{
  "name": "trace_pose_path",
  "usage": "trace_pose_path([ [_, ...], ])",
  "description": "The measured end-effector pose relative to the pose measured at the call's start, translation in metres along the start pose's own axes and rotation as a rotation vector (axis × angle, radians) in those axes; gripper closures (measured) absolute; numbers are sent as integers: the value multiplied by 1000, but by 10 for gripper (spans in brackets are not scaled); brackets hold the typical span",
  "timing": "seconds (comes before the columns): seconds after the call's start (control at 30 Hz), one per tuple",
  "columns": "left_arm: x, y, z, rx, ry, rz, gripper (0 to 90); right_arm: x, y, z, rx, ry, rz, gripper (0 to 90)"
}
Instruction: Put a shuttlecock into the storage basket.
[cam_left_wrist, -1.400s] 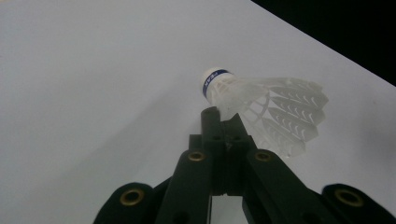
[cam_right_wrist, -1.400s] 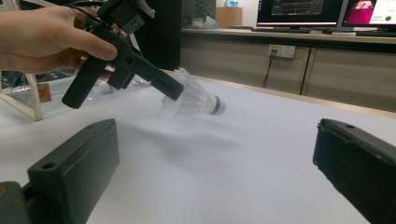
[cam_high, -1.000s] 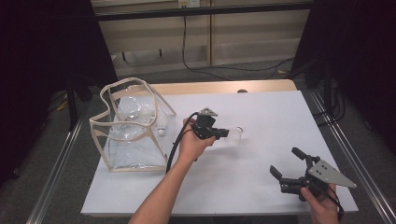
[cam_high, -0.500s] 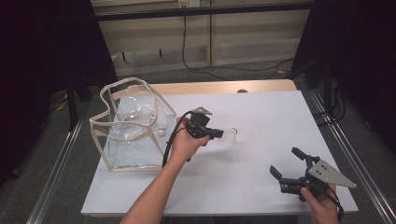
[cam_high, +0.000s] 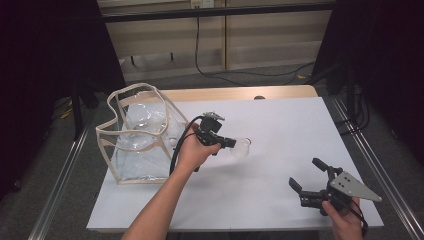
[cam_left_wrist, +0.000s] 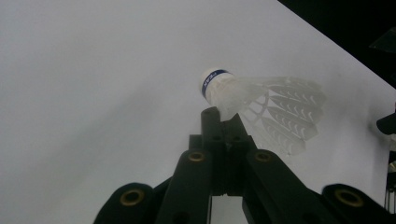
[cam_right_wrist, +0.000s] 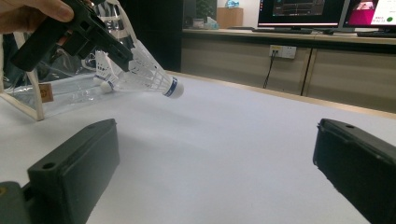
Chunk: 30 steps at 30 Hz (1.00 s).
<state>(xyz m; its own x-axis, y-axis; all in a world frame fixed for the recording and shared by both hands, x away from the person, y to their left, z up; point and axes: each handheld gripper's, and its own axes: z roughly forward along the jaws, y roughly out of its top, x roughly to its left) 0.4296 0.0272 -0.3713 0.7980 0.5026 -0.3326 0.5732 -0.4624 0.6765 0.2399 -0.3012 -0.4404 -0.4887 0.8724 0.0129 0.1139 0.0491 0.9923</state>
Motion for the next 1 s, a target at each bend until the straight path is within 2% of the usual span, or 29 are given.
trace_pose_path([
  [0.13, -1, 2, -6, 11, 5, -6, 900, 0, 0, 0, 0, 0, 0, 3],
  [0.33, -2, 7, -17, 28, 19, 6, 900, 0, 0, 0, -1, 3, -1, 3],
  [0.43, -3, 9, -22, 22, 9, -3, 900, 1, 0, 0, 0, 2, 0, 3],
  [0.6, -4, 12, -29, 34, 21, -6, 900, 0, 0, 0, -1, 3, 0, 3],
  [0.73, -5, 15, -34, 53, 26, 11, 900, 1, 0, 0, -1, 3, 0, 3],
  [0.87, -5, 16, -38, 54, 27, -1, 900, 1, 0, 0, -1, 5, 1, 3],
  [1.0, -6, 18, -43, 66, 30, 7, 900, 1, 0, 1, -1, 6, -1, 3],
])
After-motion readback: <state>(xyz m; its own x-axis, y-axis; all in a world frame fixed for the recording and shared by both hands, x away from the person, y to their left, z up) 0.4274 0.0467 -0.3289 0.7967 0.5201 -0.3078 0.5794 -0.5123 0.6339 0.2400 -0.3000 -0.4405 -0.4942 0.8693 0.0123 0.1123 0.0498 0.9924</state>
